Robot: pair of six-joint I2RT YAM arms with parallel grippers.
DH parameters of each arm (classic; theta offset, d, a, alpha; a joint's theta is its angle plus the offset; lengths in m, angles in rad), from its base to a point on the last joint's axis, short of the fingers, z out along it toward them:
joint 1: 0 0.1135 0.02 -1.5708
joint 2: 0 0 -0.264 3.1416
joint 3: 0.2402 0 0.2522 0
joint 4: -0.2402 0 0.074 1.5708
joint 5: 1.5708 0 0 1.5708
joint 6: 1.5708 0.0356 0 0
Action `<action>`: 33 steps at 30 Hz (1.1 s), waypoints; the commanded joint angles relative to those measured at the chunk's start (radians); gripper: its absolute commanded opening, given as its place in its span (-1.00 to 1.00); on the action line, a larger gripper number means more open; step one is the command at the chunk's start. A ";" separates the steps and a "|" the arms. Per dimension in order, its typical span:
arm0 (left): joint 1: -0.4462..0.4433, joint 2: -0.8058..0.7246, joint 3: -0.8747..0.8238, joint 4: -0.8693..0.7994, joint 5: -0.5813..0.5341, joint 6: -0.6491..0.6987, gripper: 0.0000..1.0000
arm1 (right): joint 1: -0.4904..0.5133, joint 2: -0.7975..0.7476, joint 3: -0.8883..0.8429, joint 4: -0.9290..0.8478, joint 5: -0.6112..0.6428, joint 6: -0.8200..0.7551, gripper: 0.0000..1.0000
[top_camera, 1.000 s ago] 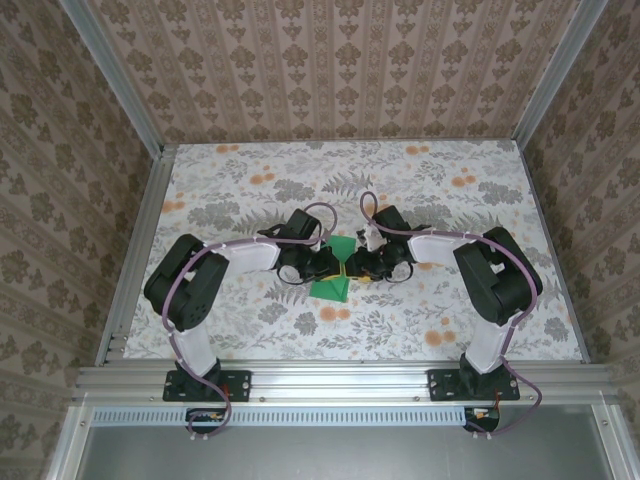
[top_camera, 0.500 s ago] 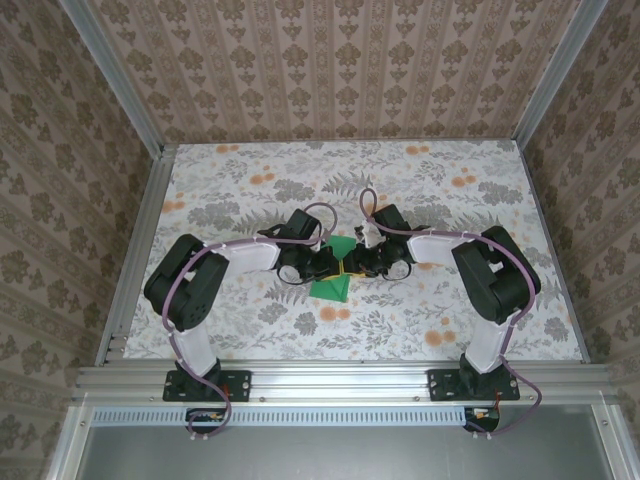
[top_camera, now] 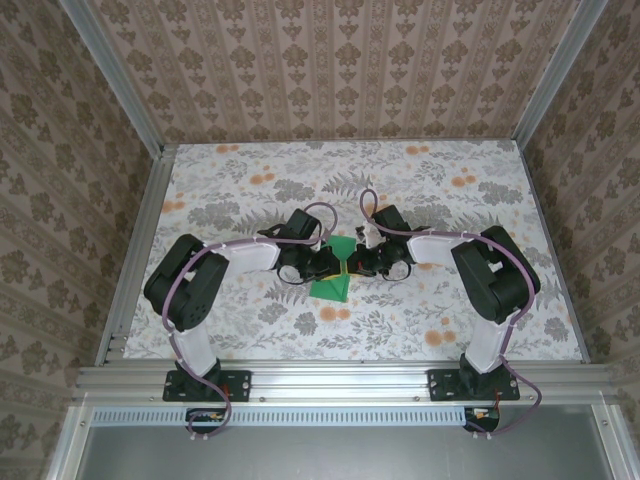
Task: Fold a paper plane with a square sheet of paper (pick it up from the middle)
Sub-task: Fold the triangle a second time at the center of the table.
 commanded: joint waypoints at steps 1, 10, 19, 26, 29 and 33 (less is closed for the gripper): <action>0.006 -0.028 -0.006 0.005 0.015 0.000 -0.72 | -0.001 0.024 0.014 -0.025 0.048 -0.031 -0.91; 0.003 0.005 0.007 0.011 0.041 0.002 -0.67 | -0.001 0.039 0.041 -0.044 0.083 -0.047 -0.92; -0.005 0.034 0.023 0.003 0.051 0.006 -0.67 | -0.001 0.039 0.052 -0.058 0.091 -0.055 -0.92; -0.007 0.049 0.032 -0.005 0.053 0.008 -0.67 | -0.001 0.038 0.052 -0.071 0.099 -0.058 -0.92; -0.008 0.055 0.035 -0.006 0.054 0.009 -0.67 | -0.001 0.036 0.051 -0.076 0.097 -0.058 -0.92; -0.010 0.058 0.036 -0.010 0.056 0.008 -0.67 | -0.001 0.035 0.050 -0.076 0.099 -0.059 -0.92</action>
